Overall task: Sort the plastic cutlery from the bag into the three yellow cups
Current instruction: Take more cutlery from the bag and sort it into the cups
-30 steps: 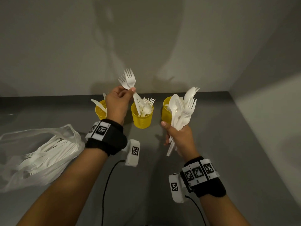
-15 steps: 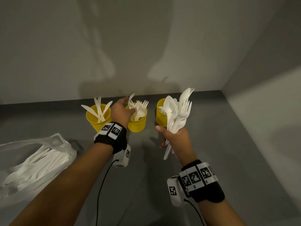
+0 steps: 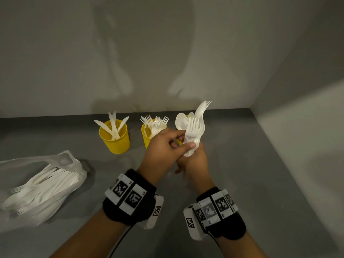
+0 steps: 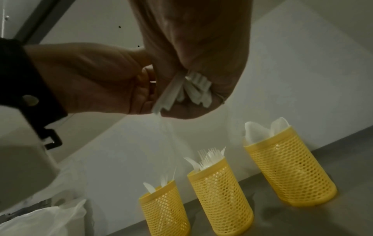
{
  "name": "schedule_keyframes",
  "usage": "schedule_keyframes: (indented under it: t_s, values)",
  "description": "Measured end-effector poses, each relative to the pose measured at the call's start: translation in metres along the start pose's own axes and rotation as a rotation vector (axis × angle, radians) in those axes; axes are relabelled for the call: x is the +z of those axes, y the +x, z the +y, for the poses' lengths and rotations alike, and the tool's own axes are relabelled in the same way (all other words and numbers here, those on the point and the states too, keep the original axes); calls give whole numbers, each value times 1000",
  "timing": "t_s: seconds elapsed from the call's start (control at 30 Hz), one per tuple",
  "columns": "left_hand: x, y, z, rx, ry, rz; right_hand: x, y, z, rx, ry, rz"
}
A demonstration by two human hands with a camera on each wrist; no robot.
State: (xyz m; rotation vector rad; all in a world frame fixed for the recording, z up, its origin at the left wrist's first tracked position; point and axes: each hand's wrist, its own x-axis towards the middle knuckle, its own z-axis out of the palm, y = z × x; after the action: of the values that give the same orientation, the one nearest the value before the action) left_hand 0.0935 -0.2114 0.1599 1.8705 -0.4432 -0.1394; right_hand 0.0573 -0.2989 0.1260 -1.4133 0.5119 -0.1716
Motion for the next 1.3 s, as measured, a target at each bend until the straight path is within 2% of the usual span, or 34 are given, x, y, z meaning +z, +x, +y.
schedule_keyframes:
  t_s: [0.1, 0.23, 0.43, 0.53, 0.63, 0.83, 1.0, 1.13, 1.23, 1.3]
  values:
    - [-6, 2, 0, -22, 22, -18, -3, -6, -2, -65, -103, -20]
    - [-23, 6, 1, -80, -81, -193, -6, -10, -7, -96, -79, -85]
    - [-32, 9, 0, -93, -1, -346, -6, -8, -9, -138, -80, -212]
    - [-32, 9, 1, -75, 71, -362, -5, -9, -8, -157, -104, -184]
    - [-29, 9, 0, -70, 57, -280, -6, -10, -9, -111, -40, -160]
    - [-24, 5, -5, -173, -320, -109, -8, -3, -13, -143, -25, -145]
    - [-45, 24, -10, -172, -400, 139, -17, 0, 0, -121, -79, -54]
    - [-66, 52, -22, -113, -294, 287, -27, 4, 6, -107, -95, 40]
    - [-64, 71, -39, -99, -48, 354, -29, 8, 3, -122, -73, 39]
    - [-56, 79, -53, -106, 116, 344, -28, 10, 1, -130, -45, 30]
